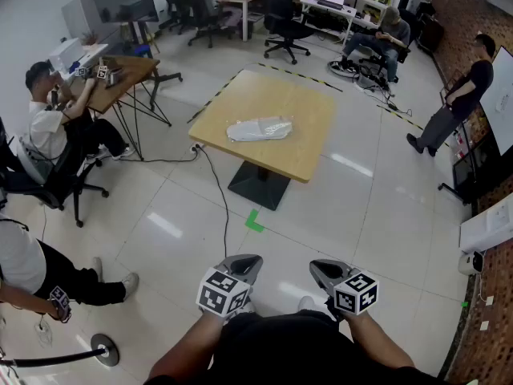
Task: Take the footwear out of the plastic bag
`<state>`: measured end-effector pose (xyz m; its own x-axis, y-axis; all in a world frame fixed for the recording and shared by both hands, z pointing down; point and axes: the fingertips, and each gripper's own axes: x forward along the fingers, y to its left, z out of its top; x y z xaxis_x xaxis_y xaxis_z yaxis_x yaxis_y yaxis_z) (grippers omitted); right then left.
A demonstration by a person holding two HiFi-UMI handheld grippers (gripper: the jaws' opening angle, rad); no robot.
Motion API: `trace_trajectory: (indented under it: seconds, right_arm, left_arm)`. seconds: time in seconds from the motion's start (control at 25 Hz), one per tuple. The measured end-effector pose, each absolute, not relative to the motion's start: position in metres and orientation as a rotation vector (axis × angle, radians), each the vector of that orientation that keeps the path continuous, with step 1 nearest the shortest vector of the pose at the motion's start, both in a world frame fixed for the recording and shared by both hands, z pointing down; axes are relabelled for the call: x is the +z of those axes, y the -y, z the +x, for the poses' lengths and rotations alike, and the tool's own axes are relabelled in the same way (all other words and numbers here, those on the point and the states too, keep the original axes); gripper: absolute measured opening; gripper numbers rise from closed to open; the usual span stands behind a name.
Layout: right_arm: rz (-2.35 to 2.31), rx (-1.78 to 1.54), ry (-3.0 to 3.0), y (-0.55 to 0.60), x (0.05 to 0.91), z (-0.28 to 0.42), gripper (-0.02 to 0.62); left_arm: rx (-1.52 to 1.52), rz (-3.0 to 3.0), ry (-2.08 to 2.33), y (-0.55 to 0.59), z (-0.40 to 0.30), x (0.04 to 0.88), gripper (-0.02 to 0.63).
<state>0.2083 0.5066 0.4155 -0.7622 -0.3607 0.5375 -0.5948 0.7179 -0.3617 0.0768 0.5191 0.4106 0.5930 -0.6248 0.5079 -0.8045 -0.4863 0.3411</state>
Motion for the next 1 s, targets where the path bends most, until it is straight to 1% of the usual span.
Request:
trace_trajectory:
  seconds: [0.2,0.44,0.72,1.0]
  right_arm:
    - [0.803,0.590,2.473,-0.489,0.414,0.197,0.003]
    - [0.857,0.658,2.420,-0.477,0.425,0.208,0.003]
    - [0.877,0.741,2.436,-0.413,0.448,0.218,0.003]
    - [0.757,0.801,2.531,-0.313,0.449,0.201,0.003]
  left_arm:
    - [0.472,2.281,1.083,-0.518,0.057,0.433,0.008]
    - [0.474,2.250,1.031,-0.504,0.053,0.449,0.008]
    - [0.511,2.245,1.029,-0.433,0.062,0.458,0.008]
    - [0.590,2.236,1.130,-0.333,0.066,0.447,0.008]
